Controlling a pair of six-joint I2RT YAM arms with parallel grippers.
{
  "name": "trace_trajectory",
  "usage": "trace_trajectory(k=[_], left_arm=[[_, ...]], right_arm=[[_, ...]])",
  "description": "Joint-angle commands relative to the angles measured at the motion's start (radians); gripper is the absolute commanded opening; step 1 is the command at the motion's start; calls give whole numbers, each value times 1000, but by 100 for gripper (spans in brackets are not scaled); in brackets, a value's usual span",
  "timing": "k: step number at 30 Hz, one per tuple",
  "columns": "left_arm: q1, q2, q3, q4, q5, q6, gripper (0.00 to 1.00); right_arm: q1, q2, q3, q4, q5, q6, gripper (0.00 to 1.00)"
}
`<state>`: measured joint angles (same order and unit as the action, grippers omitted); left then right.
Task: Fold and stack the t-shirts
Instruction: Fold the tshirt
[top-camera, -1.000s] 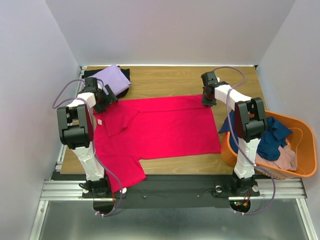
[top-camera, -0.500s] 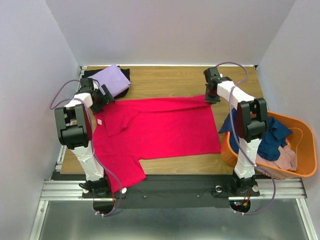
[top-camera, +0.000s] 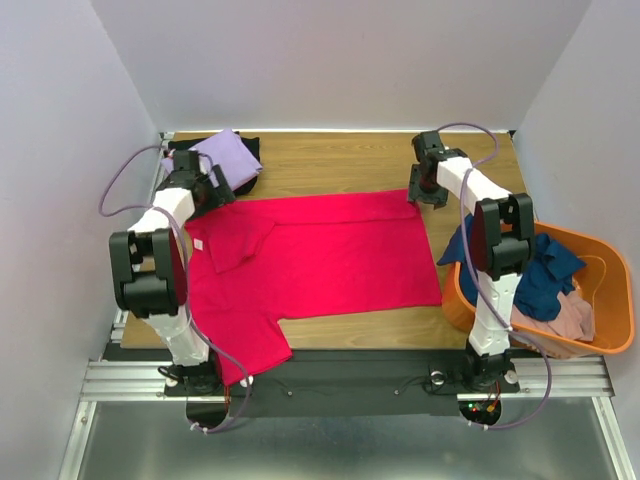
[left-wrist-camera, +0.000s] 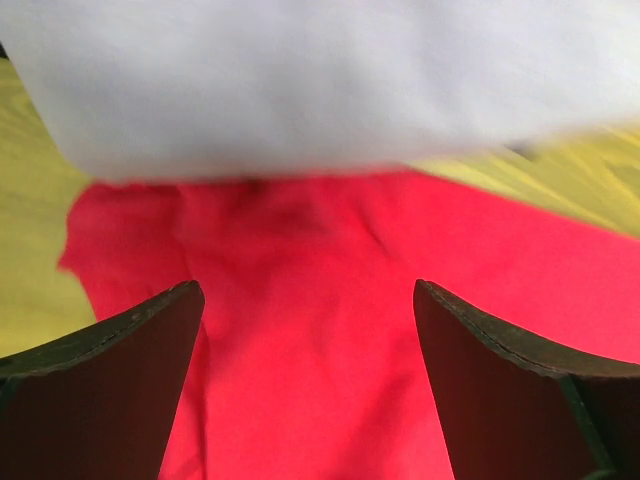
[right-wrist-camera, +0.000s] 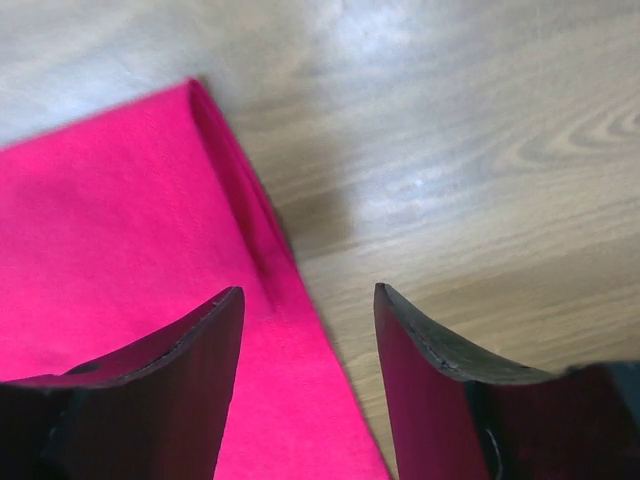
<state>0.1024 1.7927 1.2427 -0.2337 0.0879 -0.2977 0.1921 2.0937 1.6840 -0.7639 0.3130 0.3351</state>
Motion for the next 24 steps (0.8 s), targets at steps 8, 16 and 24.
trace_trajectory(k=[8, 16, 24], left_arm=[[-343, -314, -110, -56, -263, 183, 91], [-500, -294, -181, -90, -295, 164, 77], [-532, -216, -201, -95, -313, 152, 57]], right_arm=[[-2, -55, 36, 28, -146, 11, 60], [0, -126, -29, 69, -264, 50, 54], [3, -175, -89, 78, -278, 47, 50]])
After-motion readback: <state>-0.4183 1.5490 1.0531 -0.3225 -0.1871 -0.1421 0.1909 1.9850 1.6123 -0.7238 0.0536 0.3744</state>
